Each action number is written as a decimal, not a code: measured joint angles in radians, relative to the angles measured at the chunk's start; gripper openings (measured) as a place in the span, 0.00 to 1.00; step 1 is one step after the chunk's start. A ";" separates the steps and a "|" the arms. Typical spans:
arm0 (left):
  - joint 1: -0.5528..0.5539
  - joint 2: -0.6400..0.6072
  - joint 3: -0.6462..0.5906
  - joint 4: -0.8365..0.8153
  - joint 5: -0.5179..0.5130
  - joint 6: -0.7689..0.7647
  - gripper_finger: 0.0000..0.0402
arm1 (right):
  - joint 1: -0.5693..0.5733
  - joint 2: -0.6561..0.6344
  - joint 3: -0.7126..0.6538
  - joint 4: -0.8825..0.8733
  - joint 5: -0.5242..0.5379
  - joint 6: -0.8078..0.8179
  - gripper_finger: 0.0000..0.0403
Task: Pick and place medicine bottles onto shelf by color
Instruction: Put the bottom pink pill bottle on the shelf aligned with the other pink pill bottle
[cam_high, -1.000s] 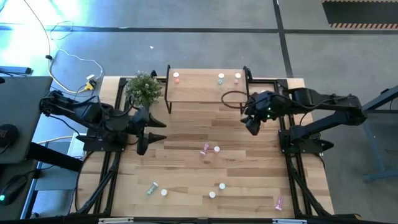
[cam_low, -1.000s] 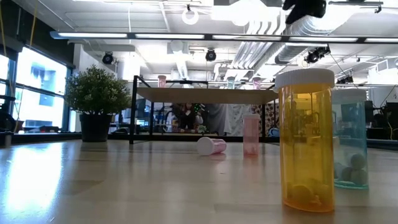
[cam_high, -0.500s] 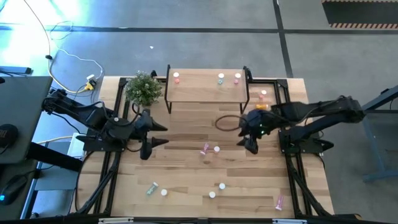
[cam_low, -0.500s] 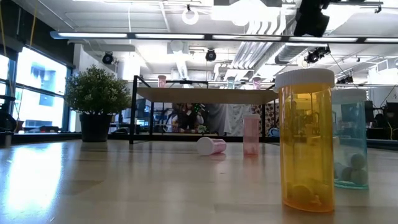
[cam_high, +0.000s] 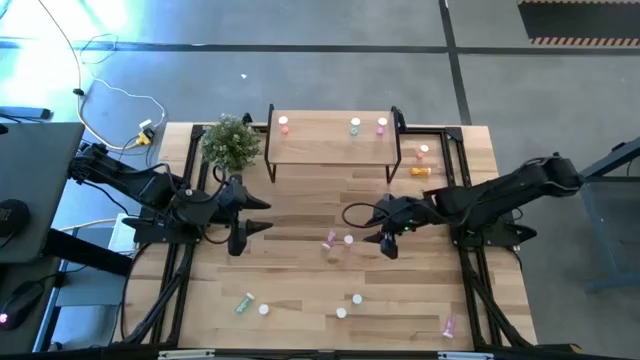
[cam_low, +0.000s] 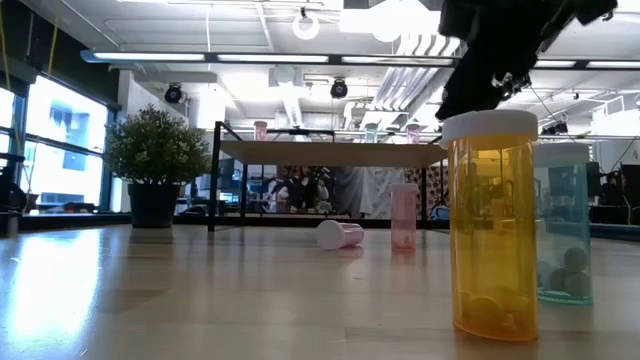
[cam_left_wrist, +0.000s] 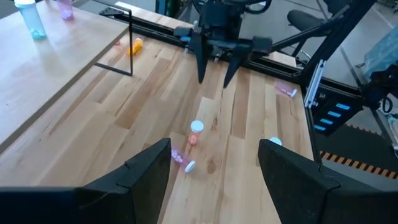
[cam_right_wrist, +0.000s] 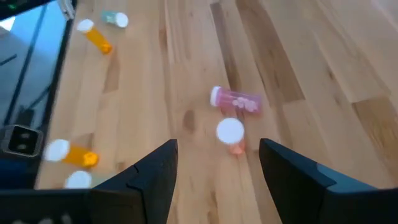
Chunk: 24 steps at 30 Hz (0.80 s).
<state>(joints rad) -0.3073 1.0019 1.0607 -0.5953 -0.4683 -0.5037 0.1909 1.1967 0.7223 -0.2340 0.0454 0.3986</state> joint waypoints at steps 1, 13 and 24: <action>0.000 0.000 0.000 0.001 0.000 -0.001 0.58 | 0.000 0.009 -0.016 0.028 0.008 -0.002 0.54; 0.000 0.000 0.000 0.019 0.004 -0.001 0.58 | 0.000 0.194 -0.042 0.242 0.026 -0.057 0.54; 0.000 0.000 0.000 0.018 0.004 0.001 0.58 | 0.000 0.321 -0.041 0.339 0.026 -0.060 0.54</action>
<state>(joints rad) -0.3073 1.0016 1.0607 -0.5775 -0.4644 -0.5027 0.1909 1.5181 0.6815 0.1055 0.0711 0.3386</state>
